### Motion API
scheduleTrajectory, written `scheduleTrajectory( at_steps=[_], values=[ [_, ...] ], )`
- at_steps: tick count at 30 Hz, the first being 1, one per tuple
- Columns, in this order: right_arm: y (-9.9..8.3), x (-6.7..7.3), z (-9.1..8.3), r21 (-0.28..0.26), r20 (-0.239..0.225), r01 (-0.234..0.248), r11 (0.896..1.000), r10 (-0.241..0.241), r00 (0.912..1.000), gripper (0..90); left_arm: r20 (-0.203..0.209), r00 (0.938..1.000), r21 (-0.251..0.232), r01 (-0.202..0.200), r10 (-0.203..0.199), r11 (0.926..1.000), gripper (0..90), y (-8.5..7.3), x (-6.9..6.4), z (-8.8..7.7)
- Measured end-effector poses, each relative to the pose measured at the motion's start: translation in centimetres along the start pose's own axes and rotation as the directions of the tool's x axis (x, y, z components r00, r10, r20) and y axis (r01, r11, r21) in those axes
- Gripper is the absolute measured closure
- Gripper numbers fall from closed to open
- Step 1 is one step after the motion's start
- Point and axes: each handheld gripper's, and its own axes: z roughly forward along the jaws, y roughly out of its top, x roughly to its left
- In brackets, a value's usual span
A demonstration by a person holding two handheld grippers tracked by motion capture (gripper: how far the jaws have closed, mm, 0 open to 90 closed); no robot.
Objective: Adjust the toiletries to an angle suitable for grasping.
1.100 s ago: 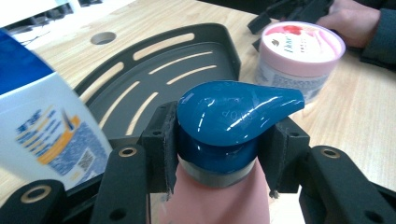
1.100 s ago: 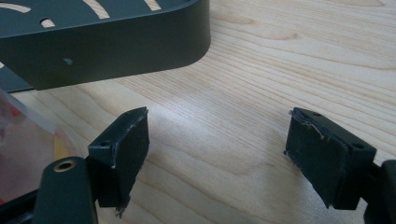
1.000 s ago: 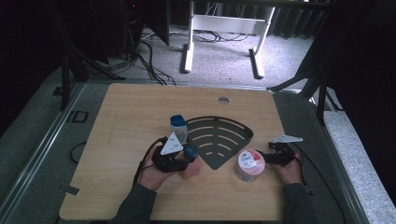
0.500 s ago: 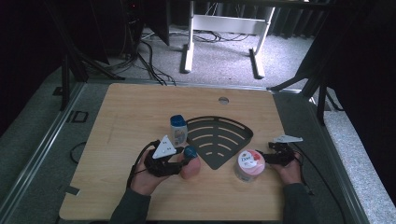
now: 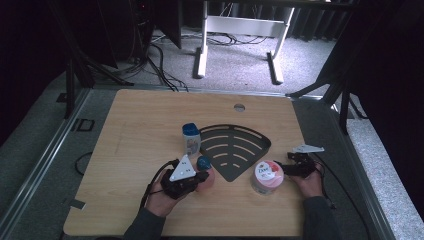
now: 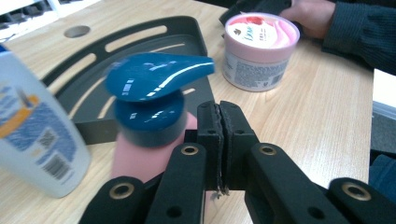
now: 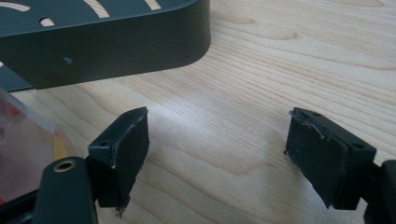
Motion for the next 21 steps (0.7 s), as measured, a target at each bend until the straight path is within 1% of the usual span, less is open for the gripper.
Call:
scheduleTrajectory(
  at_steps=[4,5,7,8,10,11,14,16,21],
  values=[
    [0.0,0.0,0.0,0.001,0.001,0.000,1.000,0.000,1.0000,21.1,0.011,0.9999,0.000,0.007,-0.007,1.0000,89.0,0.0,0.0,0.9],
    [0.0,0.0,0.0,0.001,0.001,0.000,1.000,0.000,1.0000,21.1,0.011,0.9999,0.000,0.007,-0.007,1.0000,89.0,0.0,0.0,0.9],
    [0.0,0.0,0.0,0.001,0.002,0.001,1.000,-0.001,1.0000,21.1,0.003,0.9998,0.008,0.019,-0.019,0.9998,89.0,-0.2,0.2,1.5],
    [0.0,0.0,0.0,0.001,0.002,0.001,1.000,-0.001,1.0000,21.1,-0.005,0.9998,0.017,0.017,-0.017,0.9997,88.9,-0.3,0.3,1.6],
    [0.0,0.0,0.0,0.001,0.001,0.000,1.000,0.000,1.0000,21.1,0.009,0.9995,0.005,0.030,-0.030,0.9995,89.1,-0.5,0.5,1.7],
    [0.0,0.0,0.0,0.001,0.000,0.000,1.000,0.000,1.0000,21.1,0.011,0.9995,0.004,0.030,-0.030,0.9995,89.2,-0.5,0.6,1.7],
    [0.0,0.0,0.0,0.001,0.001,0.001,1.000,-0.001,1.0000,21.1,0.007,0.9995,0.002,0.030,-0.030,0.9996,89.2,-0.5,0.8,1.7],
    [0.0,0.0,0.0,0.001,0.001,0.001,1.000,-0.001,1.0000,21.1,0.001,0.9992,0.000,0.039,-0.039,0.9992,89.2,-0.6,1.2,1.8],
    [0.0,0.0,0.0,0.002,0.002,0.003,1.000,-0.003,1.0000,21.1,-0.015,0.9990,0.025,0.043,-0.042,0.9988,88.8,-0.9,1.7,2.4]
  ],
)
